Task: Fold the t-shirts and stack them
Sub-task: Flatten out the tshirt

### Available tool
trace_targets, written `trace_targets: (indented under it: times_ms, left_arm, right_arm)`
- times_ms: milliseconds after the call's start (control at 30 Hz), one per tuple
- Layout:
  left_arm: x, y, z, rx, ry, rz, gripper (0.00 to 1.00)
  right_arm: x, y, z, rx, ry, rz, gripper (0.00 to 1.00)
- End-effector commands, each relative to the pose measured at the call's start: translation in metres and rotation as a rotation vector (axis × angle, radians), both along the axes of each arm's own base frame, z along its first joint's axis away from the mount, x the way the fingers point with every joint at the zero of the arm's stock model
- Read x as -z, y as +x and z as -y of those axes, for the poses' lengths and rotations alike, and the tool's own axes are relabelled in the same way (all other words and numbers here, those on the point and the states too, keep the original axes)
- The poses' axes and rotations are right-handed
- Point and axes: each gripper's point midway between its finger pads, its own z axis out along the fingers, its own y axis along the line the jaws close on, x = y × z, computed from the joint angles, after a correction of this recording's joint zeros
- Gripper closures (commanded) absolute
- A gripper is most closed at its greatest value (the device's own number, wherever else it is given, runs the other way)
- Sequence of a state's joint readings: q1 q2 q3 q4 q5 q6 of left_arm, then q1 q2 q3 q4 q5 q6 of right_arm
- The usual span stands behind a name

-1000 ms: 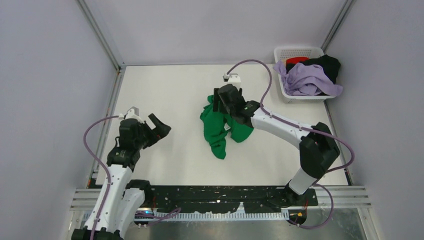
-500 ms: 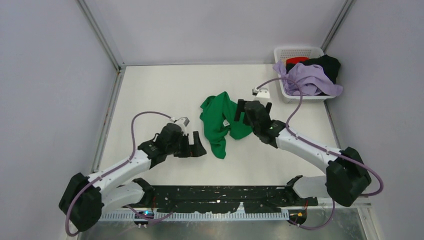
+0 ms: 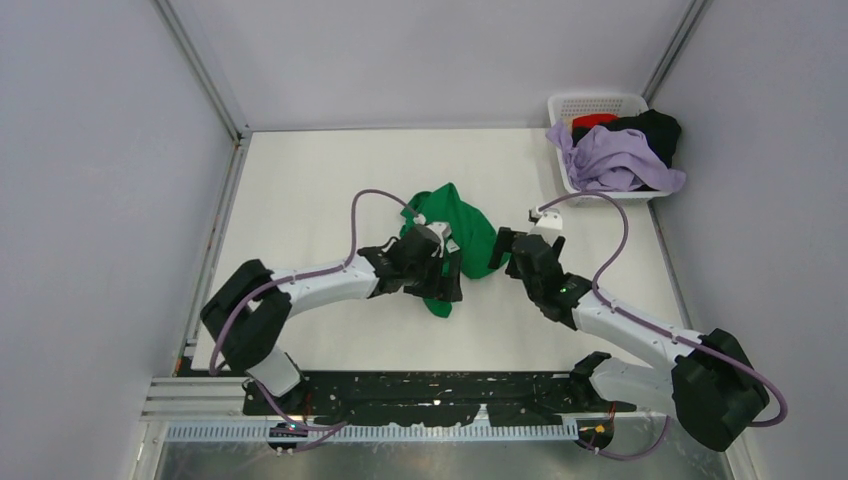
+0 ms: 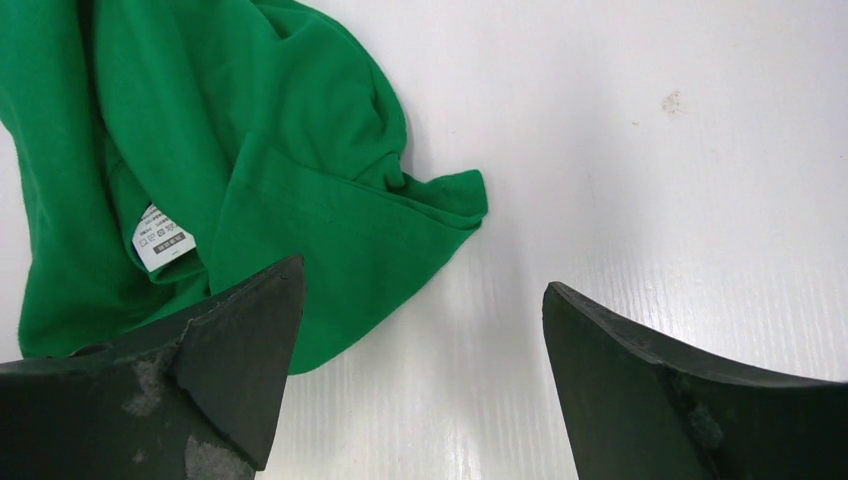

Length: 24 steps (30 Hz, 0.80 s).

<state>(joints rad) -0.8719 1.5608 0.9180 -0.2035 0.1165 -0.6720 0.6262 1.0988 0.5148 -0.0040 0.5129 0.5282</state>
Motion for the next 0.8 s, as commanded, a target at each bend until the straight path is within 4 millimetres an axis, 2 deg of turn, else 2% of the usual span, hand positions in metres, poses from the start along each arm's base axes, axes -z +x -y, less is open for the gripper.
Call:
trace_targets:
  times_ms: [0, 67, 133, 200, 267, 433, 533, 567, 633, 767]
  left_arm:
    - [0.014, 0.010, 0.007, -0.004, 0.100, 0.014, 0.24]
    - [0.023, 0.011, 0.007, -0.008, 0.164, 0.013, 0.27]
    - [0.030, 0.014, -0.002, -0.036, 0.254, 0.038, 0.29]
    - [0.035, 0.018, -0.013, -0.062, 0.349, 0.068, 0.29]
    - [0.039, 0.020, -0.020, -0.074, 0.418, 0.080, 0.34]
    - [0.051, 0.019, -0.020, -0.073, 0.458, 0.069, 0.56]
    - [0.055, 0.022, -0.026, -0.089, 0.492, 0.080, 0.71]
    - [0.055, 0.022, -0.028, -0.091, 0.503, 0.084, 0.74]
    - [0.054, 0.022, -0.031, -0.087, 0.505, 0.086, 0.98]
    - [0.050, 0.021, -0.038, -0.108, 0.471, 0.103, 1.00]
  right_arm:
    - [-0.024, 0.007, -0.005, 0.020, 0.102, 0.097, 0.04]
    - [-0.023, 0.004, -0.004, 0.018, 0.119, 0.105, 0.03]
    - [-0.026, 0.004, -0.008, 0.004, 0.144, 0.120, 0.00]
    - [-0.028, 0.004, -0.015, -0.033, 0.154, 0.124, 0.03]
    - [-0.027, 0.006, -0.023, -0.067, 0.163, 0.116, 0.05]
    - [-0.015, 0.009, -0.044, -0.146, 0.170, 0.063, 0.09]
    - [-0.011, 0.012, -0.059, -0.207, 0.177, 0.042, 0.15]
    - [-0.003, 0.012, -0.063, -0.221, 0.174, 0.015, 0.16]
    - [0.004, 0.012, -0.071, -0.241, 0.177, -0.015, 0.18]
    - [0.013, 0.013, -0.086, -0.284, 0.182, -0.039, 0.27]
